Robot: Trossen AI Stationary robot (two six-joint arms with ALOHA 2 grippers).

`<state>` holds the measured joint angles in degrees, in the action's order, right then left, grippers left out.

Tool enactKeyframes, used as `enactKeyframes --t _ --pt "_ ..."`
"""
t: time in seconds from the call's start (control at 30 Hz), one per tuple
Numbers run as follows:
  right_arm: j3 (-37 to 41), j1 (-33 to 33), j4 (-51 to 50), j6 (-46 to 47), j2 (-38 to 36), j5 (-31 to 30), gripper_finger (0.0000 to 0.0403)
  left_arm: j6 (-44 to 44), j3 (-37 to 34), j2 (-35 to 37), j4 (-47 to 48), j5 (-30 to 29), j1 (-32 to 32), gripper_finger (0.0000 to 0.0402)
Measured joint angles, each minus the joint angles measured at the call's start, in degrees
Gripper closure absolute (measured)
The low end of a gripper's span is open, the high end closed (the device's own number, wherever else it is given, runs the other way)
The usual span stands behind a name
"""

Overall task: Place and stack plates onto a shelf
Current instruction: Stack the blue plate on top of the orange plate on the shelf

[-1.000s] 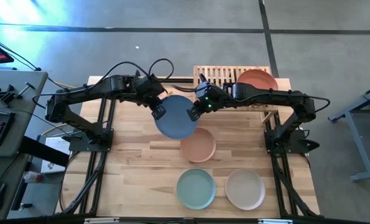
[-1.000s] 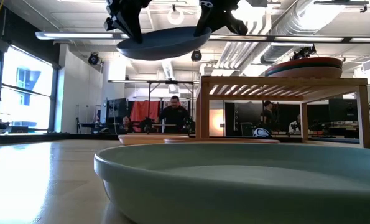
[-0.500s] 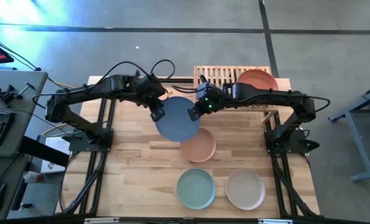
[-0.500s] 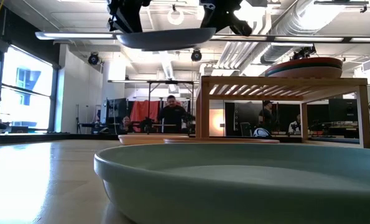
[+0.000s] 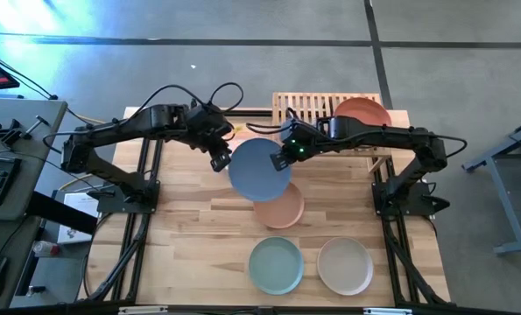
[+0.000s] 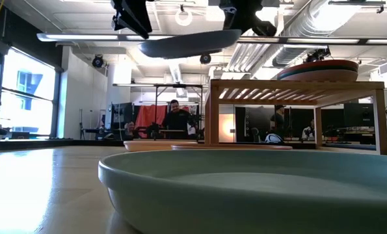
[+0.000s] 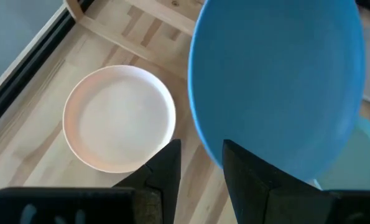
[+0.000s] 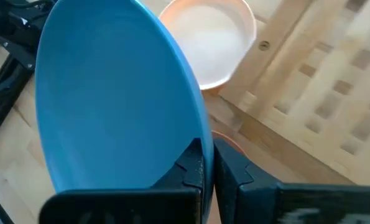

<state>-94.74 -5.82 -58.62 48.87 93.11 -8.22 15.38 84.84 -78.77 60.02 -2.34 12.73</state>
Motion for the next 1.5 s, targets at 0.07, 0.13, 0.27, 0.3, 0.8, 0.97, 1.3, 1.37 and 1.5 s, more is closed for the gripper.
enactKeyframes --t 0.07,0.13,0.27,0.3,0.8,0.97,1.3,1.37,1.5 --pt "0.0 0.0 -1.6 0.0 -1.3 -0.7 0.0403 0.0 0.0 0.5 0.0 0.2 0.0 0.0298" --pt "0.0 -0.2 -3.4 -0.2 -3.0 -2.1 0.0403 0.0 0.0 0.8 0.0 0.2 0.0 0.0298" --pt "0.0 -0.7 -7.7 -0.3 -7.1 -4.4 0.0403 -0.2 0.0 0.9 0.0 0.2 0.0 0.0298" --pt "0.0 -1.0 -8.6 -0.5 -8.2 -5.0 0.0403 -0.5 0.0 0.9 0.1 0.2 0.0 0.0298" --pt "0.0 -13.4 -23.8 -7.3 -23.1 -10.5 0.0403 -5.0 0.0 0.9 0.0 0.2 1.3 0.0298" --pt "0.0 -19.5 -25.2 -8.4 -26.4 -10.0 0.0403 -5.2 0.0 0.9 -0.4 0.2 3.1 0.0298" --pt "0.0 -25.2 -26.1 -9.9 -31.7 -12.1 0.0403 -5.2 0.0 0.9 -0.4 0.2 7.0 0.0298" --pt "1.0 -25.3 -25.9 -8.9 -33.0 -13.5 0.0403 -5.2 0.0 0.9 -0.4 0.2 7.6 0.0298" --pt "9.9 -25.2 -21.5 -5.6 -38.8 -14.3 0.0403 -5.2 0.0 0.9 -0.4 0.2 8.4 0.0298"
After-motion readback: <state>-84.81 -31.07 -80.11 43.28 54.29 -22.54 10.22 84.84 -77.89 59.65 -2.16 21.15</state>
